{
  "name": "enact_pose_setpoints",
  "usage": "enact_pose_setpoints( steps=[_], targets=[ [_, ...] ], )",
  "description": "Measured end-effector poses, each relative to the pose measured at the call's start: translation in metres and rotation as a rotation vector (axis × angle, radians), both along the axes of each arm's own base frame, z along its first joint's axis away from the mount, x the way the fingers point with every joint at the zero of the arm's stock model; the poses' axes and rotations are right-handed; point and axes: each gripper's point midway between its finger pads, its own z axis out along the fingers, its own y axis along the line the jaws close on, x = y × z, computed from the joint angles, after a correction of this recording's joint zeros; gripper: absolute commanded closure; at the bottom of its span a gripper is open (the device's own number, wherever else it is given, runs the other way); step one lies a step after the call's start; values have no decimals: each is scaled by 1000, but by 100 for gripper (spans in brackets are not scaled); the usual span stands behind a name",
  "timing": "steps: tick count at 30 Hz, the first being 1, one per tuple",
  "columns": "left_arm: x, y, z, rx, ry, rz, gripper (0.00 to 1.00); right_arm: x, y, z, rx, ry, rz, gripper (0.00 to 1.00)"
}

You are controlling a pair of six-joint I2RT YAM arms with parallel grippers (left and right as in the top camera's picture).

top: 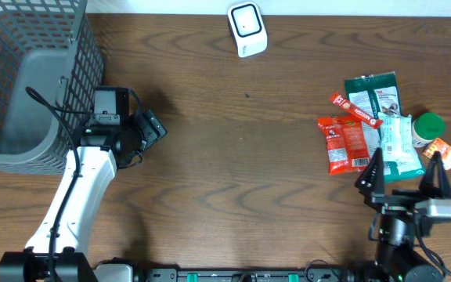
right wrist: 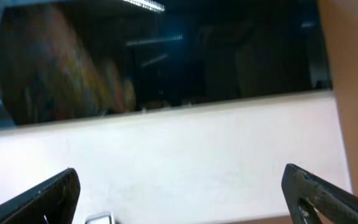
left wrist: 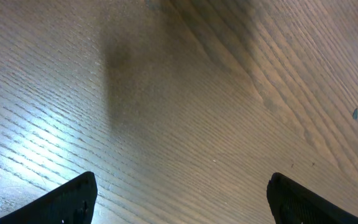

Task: Scan the item barcode

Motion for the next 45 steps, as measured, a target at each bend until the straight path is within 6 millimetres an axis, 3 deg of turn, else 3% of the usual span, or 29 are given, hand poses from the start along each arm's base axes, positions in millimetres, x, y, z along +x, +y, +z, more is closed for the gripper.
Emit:
enact_pose_setpoints(
  steps=[11,19,26,45],
  targets=[
    [0,0,0,0,0,0,12,32,3,-91,-6,247,15,1],
    [0,0,0,0,0,0,12,38,4,-150,-7,487,19,1],
    [0,0,0,0,0,0,12,38,8,-165,-53,548,36,1],
    [0,0,0,0,0,0,12,38,11,-165,-94,550,48,1]
  ],
)
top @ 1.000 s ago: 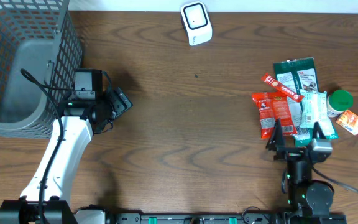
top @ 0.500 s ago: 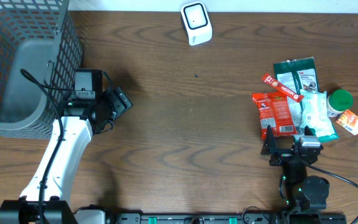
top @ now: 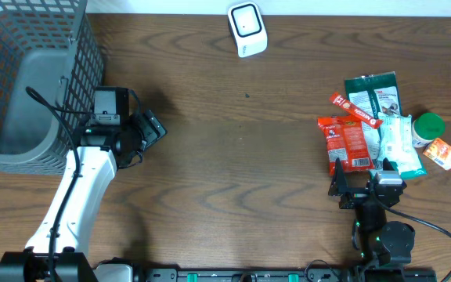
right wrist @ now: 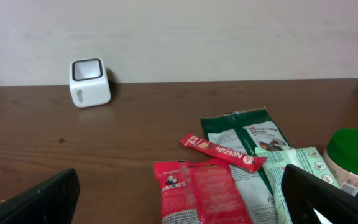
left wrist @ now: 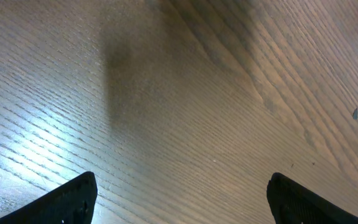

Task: Scan the item barcode

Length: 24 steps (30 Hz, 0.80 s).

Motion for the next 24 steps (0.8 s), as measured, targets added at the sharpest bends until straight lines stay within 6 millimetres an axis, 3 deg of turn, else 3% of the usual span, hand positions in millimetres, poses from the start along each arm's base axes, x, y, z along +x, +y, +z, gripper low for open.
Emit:
enact_pose_setpoints(
  steps=[17,20,24],
  targets=[
    [0,0,3,0,-8,0,12,0,0,0,0,0,0,1],
    [0,0,18,-1,-58,0,12,0,0,0,0,0,1,1],
    [-5,1,72,-6,-234,2,12,0,1,0,0,0,3,1]
  ],
)
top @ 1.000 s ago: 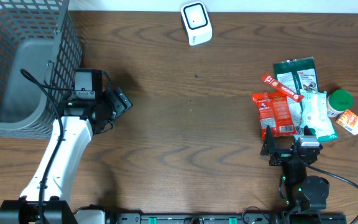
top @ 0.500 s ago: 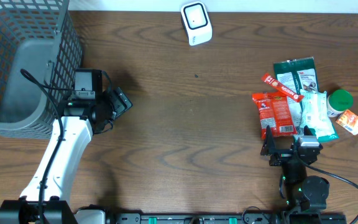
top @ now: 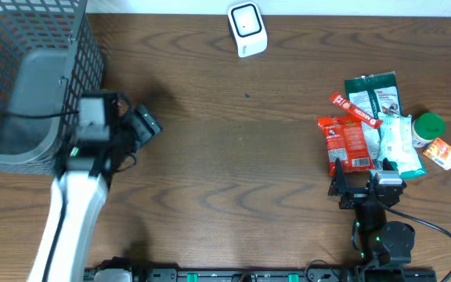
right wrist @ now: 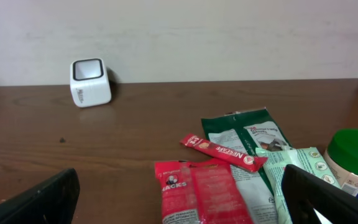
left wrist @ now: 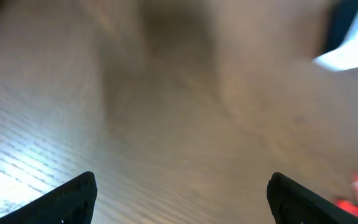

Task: Scan the item barcode

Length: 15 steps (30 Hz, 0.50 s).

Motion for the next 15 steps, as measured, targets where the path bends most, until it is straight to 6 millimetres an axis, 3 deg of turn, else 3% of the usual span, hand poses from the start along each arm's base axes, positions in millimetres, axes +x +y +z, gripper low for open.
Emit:
enact_pose_setpoints(
  steps=[3,9,12,15],
  targets=[
    [-13,1,47,-4,-159,2,12,0,0,0,0,0,0,1],
    [-61,2,134,-11,-482,2,12,0,0,0,0,0,0,1],
    [-85,3,161,-14,-597,2,12,0,0,0,0,0,0,1],
    [-108,3,173,-6,-662,-4,12,0,0,0,0,0,0,1]
  ],
)
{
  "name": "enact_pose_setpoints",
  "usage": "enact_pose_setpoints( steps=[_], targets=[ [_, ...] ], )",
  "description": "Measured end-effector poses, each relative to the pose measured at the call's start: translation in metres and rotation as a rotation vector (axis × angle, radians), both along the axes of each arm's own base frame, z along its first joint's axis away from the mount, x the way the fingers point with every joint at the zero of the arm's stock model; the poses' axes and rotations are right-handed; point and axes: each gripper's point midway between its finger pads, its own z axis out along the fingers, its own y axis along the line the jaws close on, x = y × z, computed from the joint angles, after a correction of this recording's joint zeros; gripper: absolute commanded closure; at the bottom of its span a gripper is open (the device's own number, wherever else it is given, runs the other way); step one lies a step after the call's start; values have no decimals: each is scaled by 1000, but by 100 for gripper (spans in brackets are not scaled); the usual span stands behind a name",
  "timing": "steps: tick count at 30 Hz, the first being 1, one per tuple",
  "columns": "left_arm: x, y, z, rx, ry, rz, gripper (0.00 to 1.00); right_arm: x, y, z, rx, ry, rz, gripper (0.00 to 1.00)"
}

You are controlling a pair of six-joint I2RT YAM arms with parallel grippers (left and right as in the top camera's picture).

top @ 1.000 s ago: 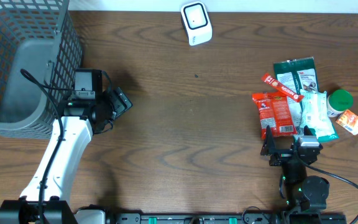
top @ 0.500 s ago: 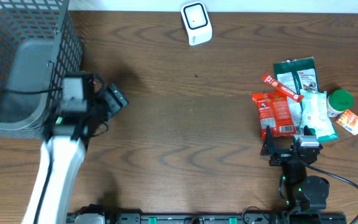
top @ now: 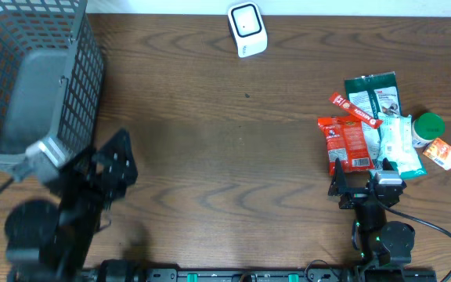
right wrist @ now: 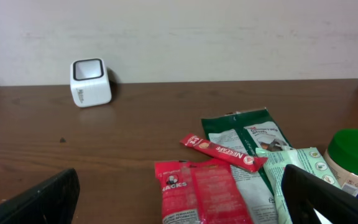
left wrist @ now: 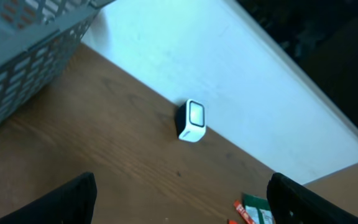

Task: Scan the item barcode

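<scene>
The white cube scanner (top: 247, 29) stands at the table's far edge, also in the left wrist view (left wrist: 191, 121) and the right wrist view (right wrist: 91, 82). A heap of items lies at the right: a red packet (top: 347, 146) (right wrist: 204, 191), a red Nescafe stick (right wrist: 222, 149), a dark green packet (top: 374, 92), a pale green packet (top: 398, 145) and a green-lidded jar (top: 427, 125). My right gripper (top: 364, 182) (right wrist: 182, 200) stands open just in front of the red packet, holding nothing. My left gripper (top: 120, 160) (left wrist: 180, 200) is open and empty at the front left.
A grey wire basket (top: 30, 78) (left wrist: 30, 37) fills the far left corner. A small orange packet (top: 443, 153) lies at the heap's right edge. A white wall runs behind the table's far edge.
My left arm has drawn back from beside the basket to the front left of the table. Its camera now looks across the table at the scanner. The right gripper has not moved.
At first my left gripper hung open low over the wood beside the basket, and my right gripper pointed up at the wall. Then the right gripper sat low, facing the heap, and stayed there. The left arm then shifted and is now pulled back.
</scene>
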Motion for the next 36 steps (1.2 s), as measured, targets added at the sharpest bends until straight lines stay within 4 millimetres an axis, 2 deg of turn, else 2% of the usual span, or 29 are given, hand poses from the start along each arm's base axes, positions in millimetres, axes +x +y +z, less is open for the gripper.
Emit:
enact_pose_setpoints(
  steps=[3,11,17,22,24,27,29,31,36],
  targets=[
    [-24,1,6,13,-48,-2,12,0,0,0,0,0,0,1],
    [-93,5,5,20,-163,12,12,0,0,0,0,0,0,1],
    [-117,8,1,29,-210,27,12,0,0,0,0,0,0,1],
    [-117,8,-4,75,-216,21,12,0,0,0,0,0,0,1],
    [-111,10,-11,87,-198,29,12,0,0,0,0,0,0,1],
    [-99,13,-5,101,-245,53,12,0,0,0,0,0,0,1],
    [-90,15,8,106,-316,68,12,0,0,0,0,0,0,1],
    [-84,16,29,118,-425,80,12,0,0,0,0,0,0,1],
    [-79,17,74,133,-698,108,12,0,0,0,0,-1,0,1]
  ],
)
